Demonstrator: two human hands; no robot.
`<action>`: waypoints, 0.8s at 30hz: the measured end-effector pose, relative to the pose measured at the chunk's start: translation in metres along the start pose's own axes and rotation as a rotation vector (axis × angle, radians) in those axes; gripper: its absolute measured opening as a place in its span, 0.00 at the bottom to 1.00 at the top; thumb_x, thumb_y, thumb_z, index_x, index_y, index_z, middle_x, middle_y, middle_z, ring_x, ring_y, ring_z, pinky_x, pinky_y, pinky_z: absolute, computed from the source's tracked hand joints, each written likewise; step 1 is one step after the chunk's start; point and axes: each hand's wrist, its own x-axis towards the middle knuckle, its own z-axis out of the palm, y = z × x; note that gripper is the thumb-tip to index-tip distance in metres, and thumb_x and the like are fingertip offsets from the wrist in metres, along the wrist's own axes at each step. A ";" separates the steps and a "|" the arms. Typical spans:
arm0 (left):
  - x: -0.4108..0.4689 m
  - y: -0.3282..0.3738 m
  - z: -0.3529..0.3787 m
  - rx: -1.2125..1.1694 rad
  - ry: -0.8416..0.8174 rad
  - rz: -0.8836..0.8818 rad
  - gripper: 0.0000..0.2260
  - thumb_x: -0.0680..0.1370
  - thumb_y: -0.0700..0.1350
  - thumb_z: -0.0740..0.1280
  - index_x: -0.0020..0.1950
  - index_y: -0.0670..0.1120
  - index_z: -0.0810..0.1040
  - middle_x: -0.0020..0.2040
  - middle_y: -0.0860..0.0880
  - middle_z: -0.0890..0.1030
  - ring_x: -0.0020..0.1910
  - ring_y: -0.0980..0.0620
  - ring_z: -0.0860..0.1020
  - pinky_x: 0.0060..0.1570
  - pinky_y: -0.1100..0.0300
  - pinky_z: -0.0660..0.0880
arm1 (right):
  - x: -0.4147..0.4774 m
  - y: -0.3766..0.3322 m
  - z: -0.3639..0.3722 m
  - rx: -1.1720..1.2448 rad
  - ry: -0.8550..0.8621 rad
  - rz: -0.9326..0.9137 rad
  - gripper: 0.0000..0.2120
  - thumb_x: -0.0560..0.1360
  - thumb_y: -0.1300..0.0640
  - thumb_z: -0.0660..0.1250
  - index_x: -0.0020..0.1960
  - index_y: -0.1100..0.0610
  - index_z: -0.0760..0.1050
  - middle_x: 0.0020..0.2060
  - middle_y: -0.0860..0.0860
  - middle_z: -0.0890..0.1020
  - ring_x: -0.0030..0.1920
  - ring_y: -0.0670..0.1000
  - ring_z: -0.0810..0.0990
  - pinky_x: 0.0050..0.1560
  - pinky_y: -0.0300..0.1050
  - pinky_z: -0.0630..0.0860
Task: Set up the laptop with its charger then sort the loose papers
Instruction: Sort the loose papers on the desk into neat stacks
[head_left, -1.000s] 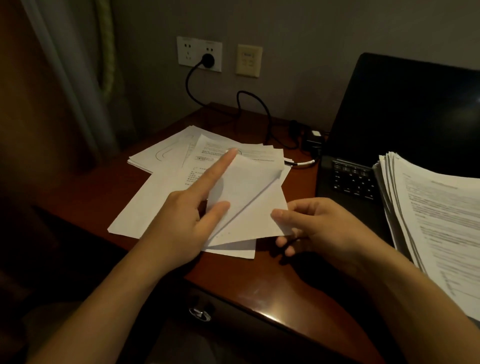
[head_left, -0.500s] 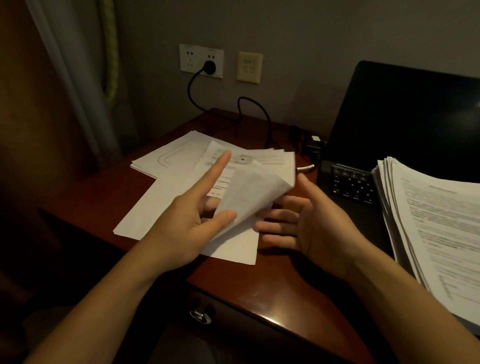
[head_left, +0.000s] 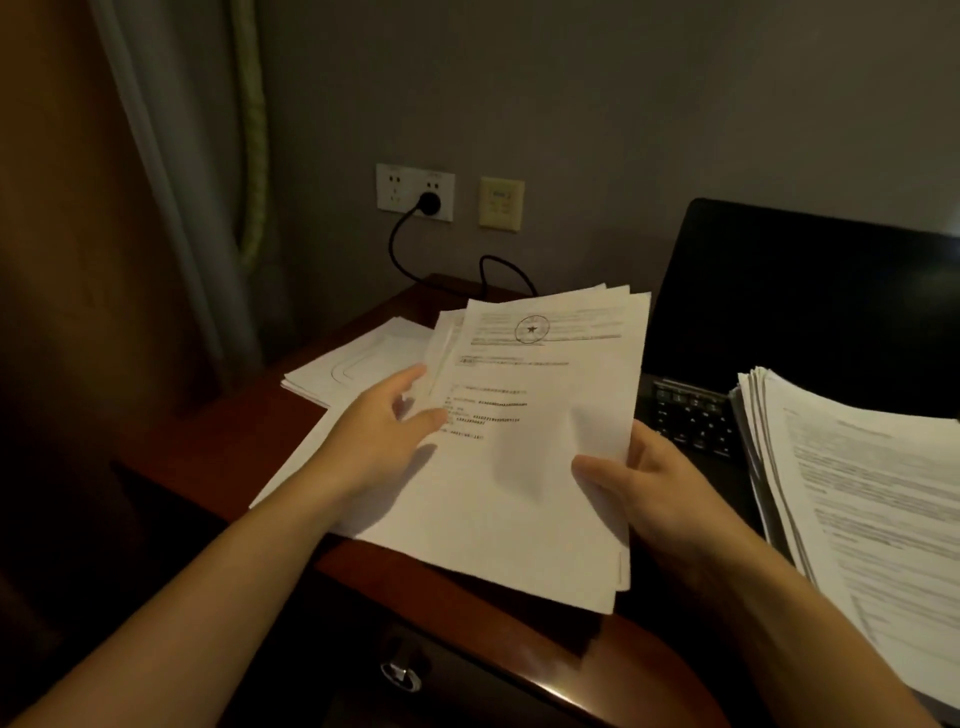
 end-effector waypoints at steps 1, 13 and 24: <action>0.004 0.003 -0.001 -0.062 0.049 -0.050 0.28 0.82 0.49 0.67 0.80 0.58 0.60 0.75 0.54 0.69 0.66 0.57 0.70 0.50 0.64 0.68 | 0.000 0.000 -0.001 -0.001 -0.013 -0.020 0.16 0.80 0.61 0.67 0.63 0.45 0.73 0.49 0.40 0.86 0.49 0.44 0.86 0.46 0.42 0.82; 0.010 0.042 -0.026 -0.559 0.069 -0.068 0.11 0.80 0.50 0.68 0.55 0.44 0.84 0.48 0.46 0.87 0.45 0.47 0.86 0.40 0.51 0.83 | 0.002 -0.003 -0.008 0.136 0.161 -0.160 0.12 0.80 0.55 0.66 0.61 0.43 0.73 0.52 0.42 0.84 0.50 0.44 0.84 0.48 0.42 0.79; -0.013 0.074 -0.004 -0.600 0.154 0.319 0.17 0.75 0.57 0.67 0.61 0.52 0.74 0.51 0.50 0.84 0.49 0.51 0.85 0.44 0.52 0.83 | 0.007 -0.031 -0.006 0.203 0.478 -0.399 0.16 0.74 0.56 0.73 0.60 0.50 0.74 0.51 0.47 0.83 0.48 0.46 0.84 0.38 0.40 0.82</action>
